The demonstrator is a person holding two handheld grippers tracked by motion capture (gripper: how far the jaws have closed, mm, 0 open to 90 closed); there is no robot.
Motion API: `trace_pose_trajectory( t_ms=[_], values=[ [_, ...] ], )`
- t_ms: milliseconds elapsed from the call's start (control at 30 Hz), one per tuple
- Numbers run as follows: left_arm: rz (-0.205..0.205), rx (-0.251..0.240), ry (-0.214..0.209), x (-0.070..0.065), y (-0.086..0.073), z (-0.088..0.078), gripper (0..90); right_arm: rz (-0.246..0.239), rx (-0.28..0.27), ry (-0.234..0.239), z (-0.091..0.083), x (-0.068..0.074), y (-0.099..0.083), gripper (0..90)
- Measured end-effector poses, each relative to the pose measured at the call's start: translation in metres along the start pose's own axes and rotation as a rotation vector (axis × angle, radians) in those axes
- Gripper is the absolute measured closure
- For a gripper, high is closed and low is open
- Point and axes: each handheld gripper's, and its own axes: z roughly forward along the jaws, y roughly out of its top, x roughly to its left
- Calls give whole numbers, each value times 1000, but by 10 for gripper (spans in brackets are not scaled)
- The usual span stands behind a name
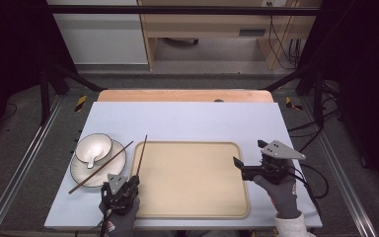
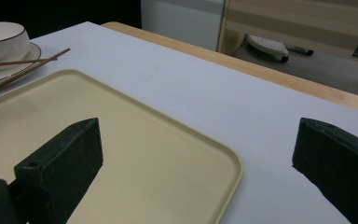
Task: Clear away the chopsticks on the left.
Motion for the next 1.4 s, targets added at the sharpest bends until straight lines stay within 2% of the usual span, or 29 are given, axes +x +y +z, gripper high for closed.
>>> trace_pose_trajectory(
  t_ms=[533, 900, 1100, 1200, 1267, 1300, 1333, 1367, 1400],
  values=[
    [8, 73, 32, -1, -8, 12, 838, -8, 15, 1, 3, 1, -1, 18],
    [18, 80, 44, -2, -7, 12, 819, -11, 21, 3, 4, 2, -2, 17],
    [15, 74, 36, 0, -3, 10, 749, -7, 15, 1, 3, 1, -1, 16],
    [24, 51, 24, 1, 3, 4, 702, -6, 12, 1, 2, 1, -1, 15],
    [28, 29, -16, 3, 11, -2, 663, -1, 7, -1, 0, 0, 0, 15],
    [28, 29, -16, 3, 11, -2, 637, -1, 7, -1, 0, 0, 0, 15],
    [29, 18, -45, 5, 15, -5, 637, 2, 6, -1, -1, 0, 0, 15],
    [28, 1, -90, 9, 22, -8, 577, 1, 2, -2, -2, -1, 0, 14],
    [34, -4, -107, 11, 26, -10, 556, 0, 0, -2, -2, -1, 0, 14]
  ],
)
